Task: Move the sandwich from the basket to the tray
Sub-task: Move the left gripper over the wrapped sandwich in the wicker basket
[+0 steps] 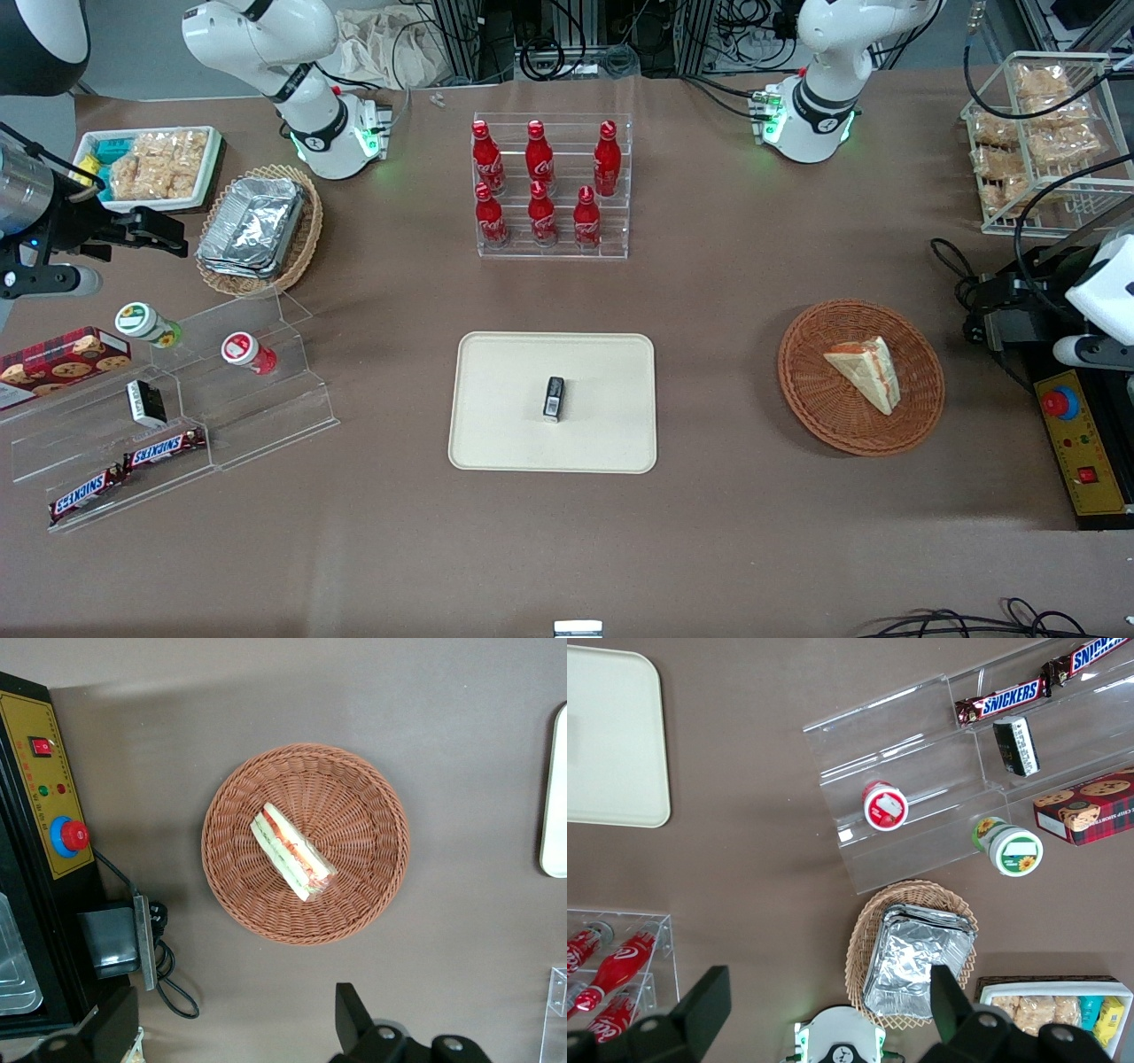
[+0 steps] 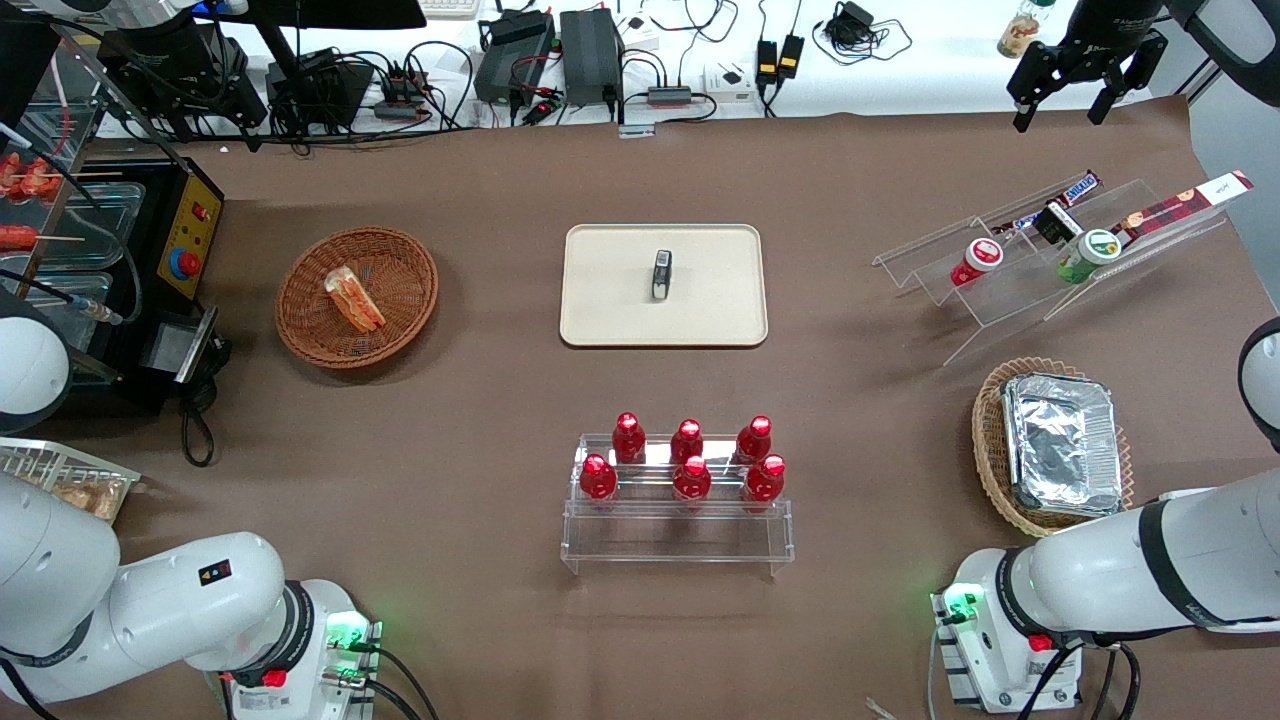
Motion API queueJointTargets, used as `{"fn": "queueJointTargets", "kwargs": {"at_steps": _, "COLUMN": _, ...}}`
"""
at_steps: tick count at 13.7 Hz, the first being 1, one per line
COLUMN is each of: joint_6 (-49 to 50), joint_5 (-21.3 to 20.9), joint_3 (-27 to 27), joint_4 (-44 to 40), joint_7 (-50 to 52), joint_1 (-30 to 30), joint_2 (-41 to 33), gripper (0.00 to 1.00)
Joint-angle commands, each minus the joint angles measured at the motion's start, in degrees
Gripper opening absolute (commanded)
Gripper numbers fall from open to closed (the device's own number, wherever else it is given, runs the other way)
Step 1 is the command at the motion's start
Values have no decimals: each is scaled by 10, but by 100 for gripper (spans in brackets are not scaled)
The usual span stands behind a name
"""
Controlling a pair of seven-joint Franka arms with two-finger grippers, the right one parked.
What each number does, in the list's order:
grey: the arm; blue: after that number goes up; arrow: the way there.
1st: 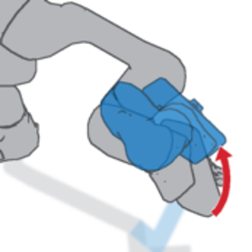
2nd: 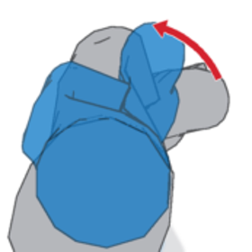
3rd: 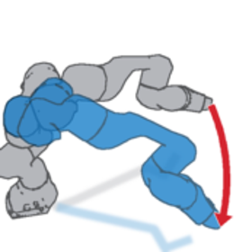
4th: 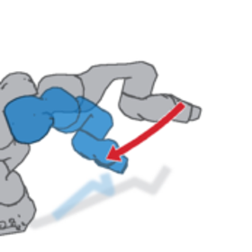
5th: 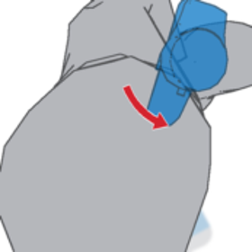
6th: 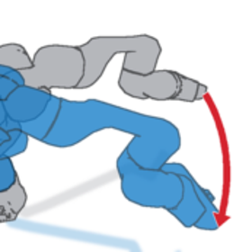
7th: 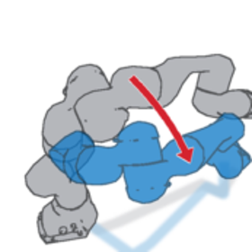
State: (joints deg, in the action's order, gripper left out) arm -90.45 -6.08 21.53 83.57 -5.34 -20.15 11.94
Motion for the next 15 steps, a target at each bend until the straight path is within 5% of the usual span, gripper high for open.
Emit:
{"fn": "queueJointTargets", "kwargs": {"at_steps": 1, "joint_6": 0, "joint_5": 6, "joint_3": 0, "joint_4": -15, "joint_7": -4, "joint_1": 1, "joint_2": 8, "gripper": 100}}
{"fn": "queueJointTargets", "kwargs": {"at_steps": 7, "joint_6": -16, "joint_5": 5, "joint_3": 0, "joint_4": 10, "joint_7": 99, "joint_1": 1, "joint_2": 8, "gripper": 100}}
{"fn": "queueJointTargets", "kwargs": {"at_steps": 15, "joint_6": -273, "joint_5": 1, "joint_3": -1, "joint_4": 239, "joint_7": 463, "joint_1": 0, "joint_2": -4, "gripper": 100}}
